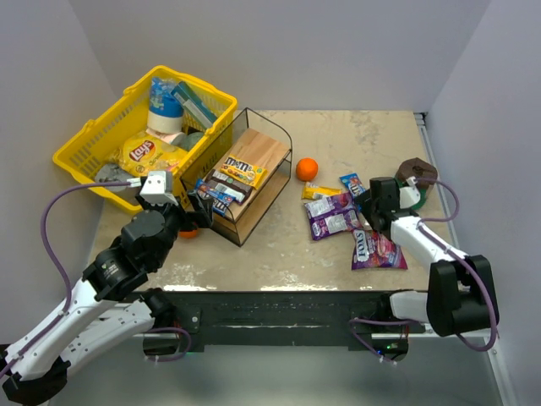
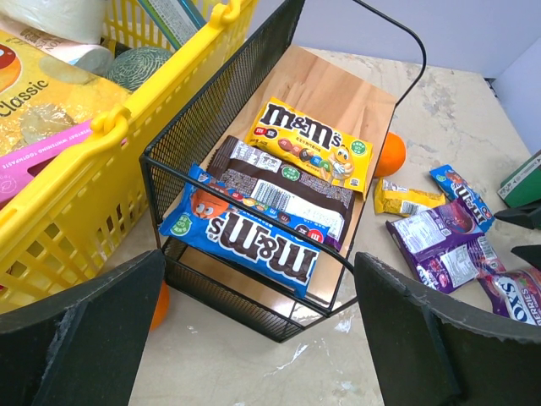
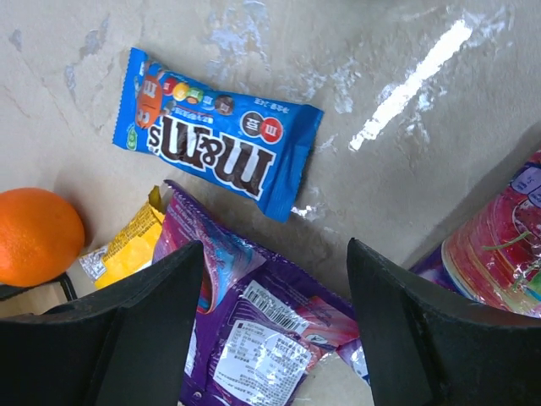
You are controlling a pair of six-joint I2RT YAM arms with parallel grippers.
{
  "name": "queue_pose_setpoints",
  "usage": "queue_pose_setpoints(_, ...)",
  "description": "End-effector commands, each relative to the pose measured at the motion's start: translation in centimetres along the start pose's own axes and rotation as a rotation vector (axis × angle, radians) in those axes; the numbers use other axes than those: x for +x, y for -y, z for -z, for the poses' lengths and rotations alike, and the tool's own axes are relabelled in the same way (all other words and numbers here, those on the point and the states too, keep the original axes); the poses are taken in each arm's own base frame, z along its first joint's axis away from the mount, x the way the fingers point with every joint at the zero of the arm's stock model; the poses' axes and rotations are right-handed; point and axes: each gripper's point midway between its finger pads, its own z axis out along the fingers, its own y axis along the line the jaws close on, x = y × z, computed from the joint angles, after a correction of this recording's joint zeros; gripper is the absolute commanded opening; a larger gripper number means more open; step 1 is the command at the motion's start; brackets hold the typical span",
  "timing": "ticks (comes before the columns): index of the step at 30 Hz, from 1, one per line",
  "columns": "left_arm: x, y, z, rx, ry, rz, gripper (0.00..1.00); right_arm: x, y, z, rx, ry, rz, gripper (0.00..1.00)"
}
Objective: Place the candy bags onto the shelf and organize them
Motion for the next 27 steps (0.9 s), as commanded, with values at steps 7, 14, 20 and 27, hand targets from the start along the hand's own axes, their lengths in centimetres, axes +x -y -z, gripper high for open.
queue_pose_setpoints(7,-0.6,0.0,-0.1,-0.011,0.023,0.015,1.0,-0.5,-2.3,-1.7,-0.151,0.042,-0.241,0.67)
queue_pose_setpoints(14,-0.5,-0.1,-0.1,-0.015,0.021,0.013,1.0,-0.8,-2.6,-3.2,-0.162,0.053,-0.272,0.6)
queue_pose_setpoints(20,-0.5,-0.2,-0.2,-0.022,0.021,0.011,1.0,-0.2,-1.1,-4.1,-0.112,0.052,-0.294,0.55)
queue_pose_setpoints(27,-0.3,-0.1,-0.3,-0.019,0.015,0.007,0.99,0.3,0.2,-5.0,-0.06,0.055,-0.299,0.52)
